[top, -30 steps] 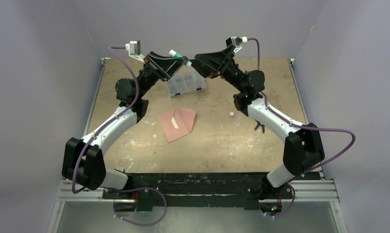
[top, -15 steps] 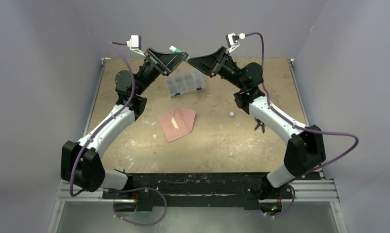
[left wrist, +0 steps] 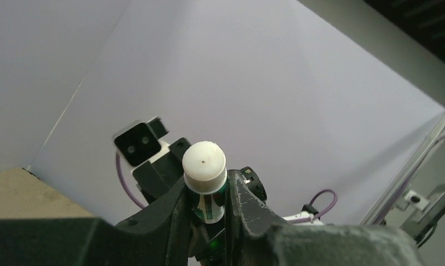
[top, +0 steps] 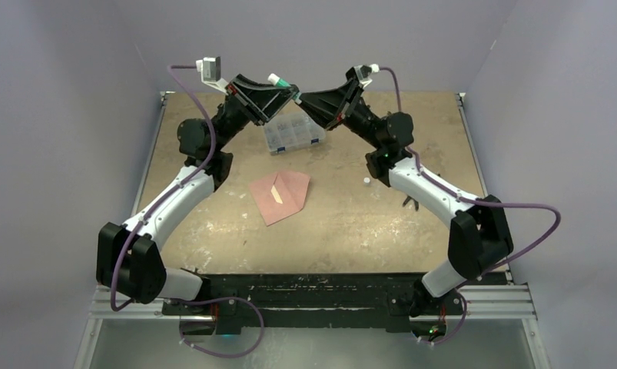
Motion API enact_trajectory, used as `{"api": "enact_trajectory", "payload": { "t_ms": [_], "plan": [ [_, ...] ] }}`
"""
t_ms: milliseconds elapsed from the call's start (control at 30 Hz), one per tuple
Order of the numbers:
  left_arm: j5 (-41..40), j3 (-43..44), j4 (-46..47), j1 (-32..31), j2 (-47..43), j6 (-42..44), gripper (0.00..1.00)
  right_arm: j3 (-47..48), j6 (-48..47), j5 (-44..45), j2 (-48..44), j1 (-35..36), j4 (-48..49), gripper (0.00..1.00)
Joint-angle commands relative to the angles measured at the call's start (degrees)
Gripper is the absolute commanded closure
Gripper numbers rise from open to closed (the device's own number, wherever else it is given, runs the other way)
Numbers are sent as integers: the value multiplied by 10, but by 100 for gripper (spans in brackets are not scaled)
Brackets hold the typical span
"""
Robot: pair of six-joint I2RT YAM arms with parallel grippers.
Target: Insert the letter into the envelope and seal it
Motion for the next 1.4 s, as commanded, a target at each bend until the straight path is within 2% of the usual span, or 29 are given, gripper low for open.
{"api": "enact_trajectory", "payload": {
  "t_ms": [0, 33, 100, 167, 300, 333, 367, 400, 433, 467, 533, 600, 667, 733, 800, 900, 1000, 1067, 1267, 1367],
  "plan": [
    [102, 32, 142, -2, -3, 128, 100, -54, 305, 64, 21, 16, 173, 100],
    [136, 34, 162, -2, -2, 169, 100, -51, 334, 74, 25, 22, 207, 100],
    [190, 39, 208, -2, 4, 199, 100, -43, 380, 90, 29, 29, 240, 100],
    [225, 49, 263, -2, 21, 195, 100, -41, 407, 116, 30, 35, 266, 100],
    [239, 103, 406, -1, 93, 58, 100, -22, 322, 88, 19, 29, 239, 100],
    [226, 115, 438, -1, 111, 15, 100, -19, 292, 76, 16, 26, 231, 91],
    [204, 119, 447, -1, 121, -15, 100, -14, 258, 61, 15, 23, 223, 77],
    [163, 112, 448, -3, 125, -32, 100, -9, 226, 46, 13, 19, 221, 59],
    [117, 97, 448, -5, 125, -50, 100, -9, 197, 34, 10, 14, 227, 50],
    [78, 80, 445, -8, 121, -63, 100, -12, 169, 26, 5, 11, 229, 36],
    [50, 61, 392, -7, 101, -57, 100, -27, 106, 21, -13, 7, 229, 24],
    [35, 42, 262, -9, 62, 11, 100, -29, 23, 11, -39, 5, 177, 18],
    [-5, 36, 112, -12, 26, 71, 100, -8, -93, -4, -65, 5, 70, 17],
    [-34, 44, 1, -12, 13, 83, 100, 33, -232, 6, -86, 5, -68, 17],
    [-36, 71, -85, -12, 12, 76, 100, 86, -382, 53, -102, 5, -226, 17],
    [-30, 93, -145, -14, 18, 51, 100, 114, -496, 123, -117, 6, -347, 17],
    [-28, 96, -153, -14, 23, 28, 100, 113, -560, 147, -120, 6, -375, 16],
    [-29, 97, -153, -14, 25, 19, 100, 115, -581, 124, -114, 6, -376, 18],
    [-26, 105, -162, -14, 32, 15, 100, 99, -617, 89, -113, 6, -355, 31],
    [-12, 118, -185, -14, 37, 28, 100, 111, -623, 83, -103, 6, -370, 34]
  ]
}}
